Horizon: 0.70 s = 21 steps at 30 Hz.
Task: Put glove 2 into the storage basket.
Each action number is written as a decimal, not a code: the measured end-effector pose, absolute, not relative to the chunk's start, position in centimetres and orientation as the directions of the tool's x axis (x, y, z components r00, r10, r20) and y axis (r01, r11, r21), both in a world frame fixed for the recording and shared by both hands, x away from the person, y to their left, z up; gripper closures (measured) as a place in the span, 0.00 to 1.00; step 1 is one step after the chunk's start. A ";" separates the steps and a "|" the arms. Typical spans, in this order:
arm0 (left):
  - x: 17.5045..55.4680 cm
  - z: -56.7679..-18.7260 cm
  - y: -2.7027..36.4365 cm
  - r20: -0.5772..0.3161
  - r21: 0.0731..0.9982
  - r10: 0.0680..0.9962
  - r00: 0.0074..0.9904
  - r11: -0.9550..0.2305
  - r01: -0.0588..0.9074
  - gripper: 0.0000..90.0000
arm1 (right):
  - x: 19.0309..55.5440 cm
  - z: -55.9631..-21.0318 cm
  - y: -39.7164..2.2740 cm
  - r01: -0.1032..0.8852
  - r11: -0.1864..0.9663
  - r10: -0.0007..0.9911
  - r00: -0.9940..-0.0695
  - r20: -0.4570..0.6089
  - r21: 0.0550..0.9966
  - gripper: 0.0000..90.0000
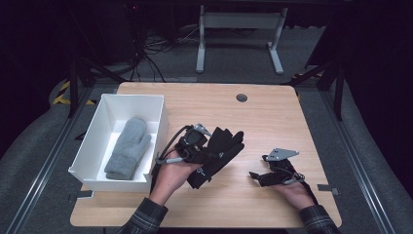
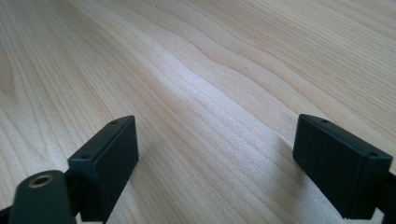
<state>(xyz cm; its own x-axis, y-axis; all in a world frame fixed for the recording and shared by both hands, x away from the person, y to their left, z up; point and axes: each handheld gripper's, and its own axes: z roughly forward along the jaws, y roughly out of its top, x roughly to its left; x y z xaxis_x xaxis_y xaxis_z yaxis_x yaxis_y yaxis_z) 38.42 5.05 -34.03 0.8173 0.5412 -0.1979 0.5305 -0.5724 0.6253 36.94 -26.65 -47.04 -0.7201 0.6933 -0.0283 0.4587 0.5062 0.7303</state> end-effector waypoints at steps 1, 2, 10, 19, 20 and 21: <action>38.5 -33.7 5.2 -0.197 0.630 0.540 0.818 -0.570 0.528 0.80 | 36.9 -47.0 -26.7 0.459 0.506 0.693 -0.720 -0.028 0.730 0.16; 38.5 -33.3 5.3 -0.198 0.632 0.540 0.818 -0.568 0.527 0.80 | 36.9 -47.0 -26.7 0.459 0.506 0.693 -0.720 -0.028 0.730 0.16; 39.0 -29.9 6.8 -0.159 0.653 0.550 0.820 -0.565 0.505 0.80 | 37.0 -47.0 -26.6 0.460 0.505 0.695 -0.718 -0.028 0.730 0.16; 39.7 -27.5 8.7 -0.130 0.673 0.577 0.806 -0.546 0.500 0.80 | 37.0 -47.0 -26.6 0.461 0.505 0.696 -0.718 -0.028 0.730 0.16; 39.8 -27.1 9.2 -0.126 0.678 0.587 0.799 -0.538 0.502 0.80 | 37.0 -47.0 -26.6 0.461 0.504 0.696 -0.718 -0.028 0.730 0.16; 39.8 -26.9 9.6 -0.124 0.680 0.593 0.796 -0.533 0.503 0.80 | 37.0 -47.0 -26.6 0.461 0.504 0.696 -0.718 -0.028 0.730 0.16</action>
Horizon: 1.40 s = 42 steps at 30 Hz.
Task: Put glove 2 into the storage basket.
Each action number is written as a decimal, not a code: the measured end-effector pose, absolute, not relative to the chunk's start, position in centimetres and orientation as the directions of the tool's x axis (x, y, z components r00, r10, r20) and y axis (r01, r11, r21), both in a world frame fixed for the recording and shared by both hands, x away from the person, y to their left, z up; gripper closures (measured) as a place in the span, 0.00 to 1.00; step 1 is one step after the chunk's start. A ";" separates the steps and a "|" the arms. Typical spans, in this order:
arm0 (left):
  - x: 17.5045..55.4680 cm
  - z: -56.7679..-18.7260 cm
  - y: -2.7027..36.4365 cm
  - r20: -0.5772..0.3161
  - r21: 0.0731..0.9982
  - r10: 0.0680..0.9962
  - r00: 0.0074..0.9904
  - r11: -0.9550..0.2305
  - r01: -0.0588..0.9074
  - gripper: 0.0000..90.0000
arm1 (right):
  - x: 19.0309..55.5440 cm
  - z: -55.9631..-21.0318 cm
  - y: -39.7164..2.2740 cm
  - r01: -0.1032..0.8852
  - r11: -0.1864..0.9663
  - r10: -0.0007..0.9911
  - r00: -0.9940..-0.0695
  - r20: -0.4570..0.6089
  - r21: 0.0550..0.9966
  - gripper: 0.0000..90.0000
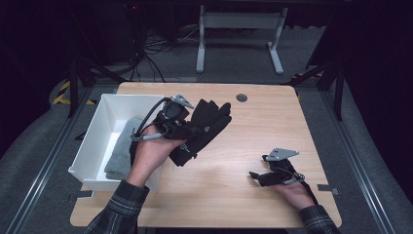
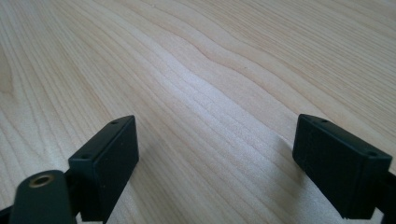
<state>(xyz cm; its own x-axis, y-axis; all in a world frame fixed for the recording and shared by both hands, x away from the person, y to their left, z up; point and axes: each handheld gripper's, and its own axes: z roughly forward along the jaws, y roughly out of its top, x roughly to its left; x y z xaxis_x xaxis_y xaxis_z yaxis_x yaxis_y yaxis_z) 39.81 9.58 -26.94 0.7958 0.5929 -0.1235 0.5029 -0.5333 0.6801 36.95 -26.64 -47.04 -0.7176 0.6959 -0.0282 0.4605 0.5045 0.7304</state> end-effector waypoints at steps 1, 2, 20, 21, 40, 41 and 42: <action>39.9 -26.8 9.9 -0.122 0.683 0.599 0.791 -0.528 0.505 0.80 | 37.0 -47.0 -26.6 0.460 0.505 0.696 -0.718 -0.028 0.730 0.16; 39.9 -26.6 10.3 -0.120 0.684 0.606 0.787 -0.523 0.507 0.80 | 37.0 -47.0 -26.6 0.460 0.505 0.696 -0.718 -0.029 0.730 0.16; 39.9 -25.6 16.8 -0.129 0.700 0.704 0.698 -0.434 0.567 0.80 | 37.0 -47.0 -26.6 0.462 0.503 0.698 -0.716 -0.028 0.731 0.16; 39.9 -25.7 17.2 -0.135 0.700 0.712 0.689 -0.424 0.575 0.80 | 37.0 -47.0 -26.6 0.462 0.503 0.698 -0.715 -0.028 0.731 0.16; 40.0 -28.4 24.4 -0.166 0.669 0.834 0.526 -0.296 0.682 0.80 | 37.0 -47.0 -26.6 0.465 0.501 0.703 -0.710 -0.031 0.730 0.16; 40.1 -28.7 24.6 -0.170 0.664 0.837 0.520 -0.292 0.688 0.80 | 37.0 -47.0 -26.6 0.465 0.501 0.703 -0.710 -0.031 0.730 0.16; 40.3 -29.4 25.1 -0.185 0.656 0.846 0.500 -0.273 0.704 0.80 | 37.0 -47.0 -26.6 0.465 0.501 0.704 -0.710 -0.031 0.730 0.16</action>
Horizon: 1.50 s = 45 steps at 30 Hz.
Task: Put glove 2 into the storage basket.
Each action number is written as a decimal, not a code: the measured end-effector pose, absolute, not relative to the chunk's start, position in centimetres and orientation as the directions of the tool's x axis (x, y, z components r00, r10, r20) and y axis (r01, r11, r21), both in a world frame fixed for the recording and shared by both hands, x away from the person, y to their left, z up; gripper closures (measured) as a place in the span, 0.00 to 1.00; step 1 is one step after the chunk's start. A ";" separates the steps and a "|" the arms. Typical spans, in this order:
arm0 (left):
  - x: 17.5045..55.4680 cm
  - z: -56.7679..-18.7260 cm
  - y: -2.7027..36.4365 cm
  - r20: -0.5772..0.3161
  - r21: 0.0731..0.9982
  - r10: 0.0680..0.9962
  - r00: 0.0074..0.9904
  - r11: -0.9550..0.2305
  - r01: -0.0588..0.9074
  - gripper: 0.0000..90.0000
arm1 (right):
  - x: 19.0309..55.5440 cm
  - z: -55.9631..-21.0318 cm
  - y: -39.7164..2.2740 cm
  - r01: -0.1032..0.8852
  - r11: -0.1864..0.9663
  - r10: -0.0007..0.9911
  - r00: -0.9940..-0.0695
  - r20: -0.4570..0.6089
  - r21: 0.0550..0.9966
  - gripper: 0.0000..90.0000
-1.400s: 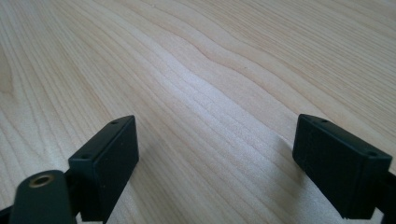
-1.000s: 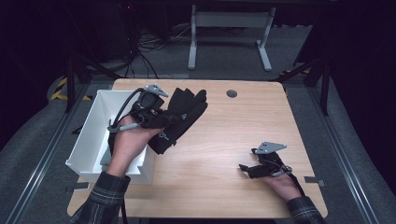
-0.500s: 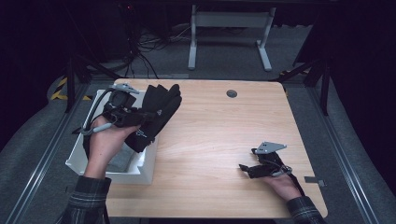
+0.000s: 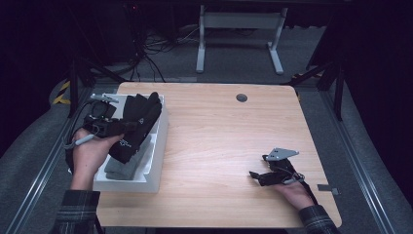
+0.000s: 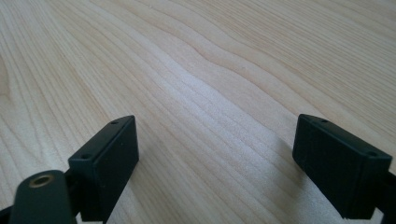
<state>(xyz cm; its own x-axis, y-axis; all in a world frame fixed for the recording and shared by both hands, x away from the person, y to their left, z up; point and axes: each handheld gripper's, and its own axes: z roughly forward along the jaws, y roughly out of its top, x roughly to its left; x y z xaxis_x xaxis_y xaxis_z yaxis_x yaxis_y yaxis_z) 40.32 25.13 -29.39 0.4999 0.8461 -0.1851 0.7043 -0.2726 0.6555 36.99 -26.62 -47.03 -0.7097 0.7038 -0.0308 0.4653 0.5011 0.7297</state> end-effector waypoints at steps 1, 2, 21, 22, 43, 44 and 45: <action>40.5 -29.8 25.3 -0.190 0.652 0.852 0.489 -0.263 0.712 0.80 | 37.0 -47.0 -26.6 0.466 0.501 0.704 -0.709 -0.031 0.730 0.16; 40.5 -29.8 25.3 -0.190 0.652 0.852 0.489 -0.263 0.712 0.80 | 37.0 -47.0 -26.6 0.466 0.501 0.704 -0.709 -0.031 0.730 0.16; 42.9 -36.5 27.1 -0.261 0.560 0.889 0.376 -0.178 0.809 0.79 | 37.0 -47.0 -26.6 0.466 0.500 0.705 -0.708 -0.031 0.730 0.16; 43.0 -36.9 27.1 -0.264 0.554 0.891 0.369 -0.173 0.815 0.79 | 37.0 -47.0 -26.6 0.466 0.500 0.705 -0.709 -0.030 0.730 0.16; 43.5 -37.5 27.5 -0.139 0.549 0.950 0.278 -0.160 0.821 0.37 | 37.0 -47.0 -26.6 0.466 0.500 0.705 -0.709 -0.030 0.730 0.16; 43.5 -37.3 27.5 -0.135 0.553 0.950 0.282 -0.164 0.817 0.35 | 37.0 -47.0 -26.6 0.466 0.500 0.705 -0.709 -0.030 0.730 0.16; 43.5 -37.1 27.5 -0.135 0.557 0.950 0.282 -0.163 0.814 0.33 | 37.0 -47.0 -26.6 0.466 0.500 0.705 -0.709 -0.030 0.730 0.16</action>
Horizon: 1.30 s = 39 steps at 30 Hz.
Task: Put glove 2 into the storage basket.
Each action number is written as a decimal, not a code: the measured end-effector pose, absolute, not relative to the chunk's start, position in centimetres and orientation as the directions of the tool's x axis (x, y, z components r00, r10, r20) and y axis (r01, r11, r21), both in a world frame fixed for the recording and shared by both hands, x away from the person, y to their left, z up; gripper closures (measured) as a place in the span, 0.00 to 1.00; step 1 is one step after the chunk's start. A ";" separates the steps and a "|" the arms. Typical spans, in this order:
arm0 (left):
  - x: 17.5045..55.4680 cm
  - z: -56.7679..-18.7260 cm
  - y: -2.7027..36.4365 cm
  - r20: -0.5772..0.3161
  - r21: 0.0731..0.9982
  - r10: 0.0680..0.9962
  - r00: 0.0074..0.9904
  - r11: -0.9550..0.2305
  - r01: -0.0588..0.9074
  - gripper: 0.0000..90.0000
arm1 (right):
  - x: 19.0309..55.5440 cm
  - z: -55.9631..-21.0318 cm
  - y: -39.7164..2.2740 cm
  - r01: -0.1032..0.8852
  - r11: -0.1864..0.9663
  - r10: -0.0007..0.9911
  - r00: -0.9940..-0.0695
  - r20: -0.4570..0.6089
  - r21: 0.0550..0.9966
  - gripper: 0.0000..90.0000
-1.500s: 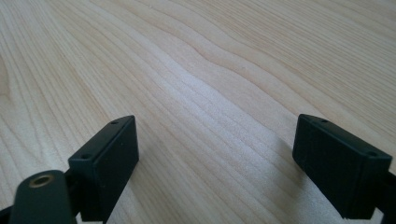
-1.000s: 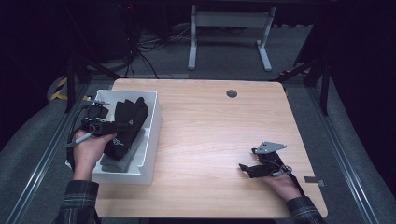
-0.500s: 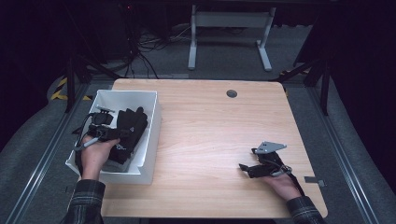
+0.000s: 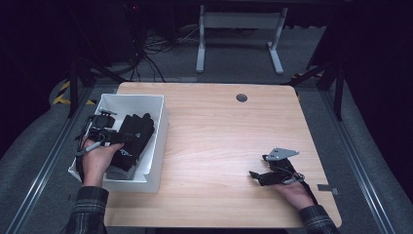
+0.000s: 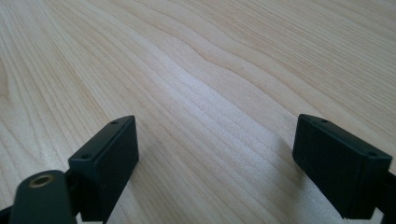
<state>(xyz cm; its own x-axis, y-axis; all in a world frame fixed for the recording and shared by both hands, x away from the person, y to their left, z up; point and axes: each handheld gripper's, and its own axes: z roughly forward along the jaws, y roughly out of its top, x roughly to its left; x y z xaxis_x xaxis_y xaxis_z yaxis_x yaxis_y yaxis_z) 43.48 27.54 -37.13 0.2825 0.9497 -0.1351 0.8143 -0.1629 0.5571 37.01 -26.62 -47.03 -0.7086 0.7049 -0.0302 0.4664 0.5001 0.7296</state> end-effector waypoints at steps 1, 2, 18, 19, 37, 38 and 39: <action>43.4 -36.9 27.6 -0.133 0.563 0.949 0.286 -0.165 0.810 0.32 | 37.0 -47.0 -26.6 0.466 0.500 0.705 -0.709 -0.030 0.730 0.16; 43.4 -36.7 27.6 -0.131 0.569 0.947 0.292 -0.170 0.805 0.31 | 37.0 -47.0 -26.6 0.466 0.500 0.705 -0.709 -0.030 0.730 0.16; 42.7 -33.3 26.8 -0.112 0.627 0.919 0.377 -0.229 0.745 0.24 | 37.0 -47.0 -26.6 0.466 0.500 0.705 -0.709 -0.030 0.730 0.16; 42.6 -33.1 26.6 -0.112 0.632 0.917 0.383 -0.232 0.739 0.24 | 37.0 -47.0 -26.6 0.466 0.500 0.705 -0.709 -0.030 0.730 0.16; 41.8 -29.9 21.7 -0.127 0.708 0.831 0.542 -0.307 0.636 0.21 | 37.0 -47.0 -26.6 0.467 0.500 0.706 -0.708 -0.031 0.730 0.16; 41.8 -29.8 21.5 -0.126 0.712 0.827 0.549 -0.310 0.630 0.21 | 37.0 -47.0 -26.6 0.466 0.500 0.705 -0.709 -0.030 0.730 0.16; 41.7 -29.7 21.0 -0.128 0.716 0.823 0.554 -0.309 0.626 0.21 | 37.0 -47.0 -26.6 0.467 0.500 0.706 -0.708 -0.031 0.730 0.16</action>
<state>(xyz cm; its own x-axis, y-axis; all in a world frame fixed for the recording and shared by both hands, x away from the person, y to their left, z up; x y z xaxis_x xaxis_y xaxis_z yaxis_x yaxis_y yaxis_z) 41.69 21.04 -29.73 0.5536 0.8228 -0.1283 0.6260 -0.3095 0.7158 37.00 -26.61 -47.03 -0.7078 0.7058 -0.0307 0.4667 0.4998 0.7296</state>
